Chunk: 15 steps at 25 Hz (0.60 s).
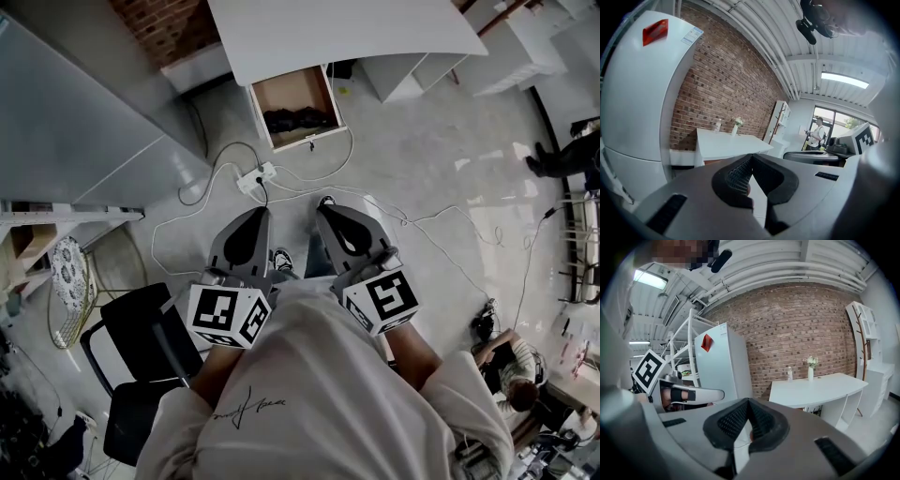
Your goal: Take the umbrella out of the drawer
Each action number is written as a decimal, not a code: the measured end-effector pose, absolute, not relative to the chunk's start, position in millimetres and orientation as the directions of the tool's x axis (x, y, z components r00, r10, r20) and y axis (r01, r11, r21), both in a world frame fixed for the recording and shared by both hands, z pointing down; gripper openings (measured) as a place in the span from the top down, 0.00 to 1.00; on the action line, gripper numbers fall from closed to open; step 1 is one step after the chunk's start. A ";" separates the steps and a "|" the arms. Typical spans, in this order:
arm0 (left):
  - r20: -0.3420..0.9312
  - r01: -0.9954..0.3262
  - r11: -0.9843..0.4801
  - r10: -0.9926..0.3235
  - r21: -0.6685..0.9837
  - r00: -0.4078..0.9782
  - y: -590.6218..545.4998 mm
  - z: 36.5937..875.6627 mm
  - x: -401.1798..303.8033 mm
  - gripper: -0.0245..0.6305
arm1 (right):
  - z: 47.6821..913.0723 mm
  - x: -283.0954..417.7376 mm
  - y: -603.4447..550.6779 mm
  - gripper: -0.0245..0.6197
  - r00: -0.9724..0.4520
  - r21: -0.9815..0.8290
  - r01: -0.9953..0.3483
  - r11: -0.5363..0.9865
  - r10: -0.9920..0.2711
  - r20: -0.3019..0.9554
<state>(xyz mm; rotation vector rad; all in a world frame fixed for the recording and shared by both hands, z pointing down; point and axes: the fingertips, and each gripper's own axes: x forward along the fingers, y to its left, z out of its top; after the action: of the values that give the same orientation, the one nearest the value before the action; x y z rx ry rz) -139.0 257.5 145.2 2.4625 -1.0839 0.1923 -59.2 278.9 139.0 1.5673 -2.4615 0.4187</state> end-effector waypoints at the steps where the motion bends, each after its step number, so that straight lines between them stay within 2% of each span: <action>1: 0.298 -0.732 -0.593 -0.670 0.337 0.680 252.9 144.9 -135.2 0.94 | 139.7 -56.0 273.2 0.94 -0.427 -0.130 -0.904 0.407 -0.849 0.312; 15: 0.326 -0.794 -0.517 -0.727 0.320 0.604 167.3 144.3 -56.8 0.94 | 154.0 26.8 175.3 0.94 -0.518 -0.171 -0.854 0.491 -0.775 0.361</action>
<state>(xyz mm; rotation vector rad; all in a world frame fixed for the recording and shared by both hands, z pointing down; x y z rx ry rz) -56.8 167.3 144.3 2.3962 -1.2110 0.2092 26.8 175.3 154.0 1.3933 -2.5014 0.4859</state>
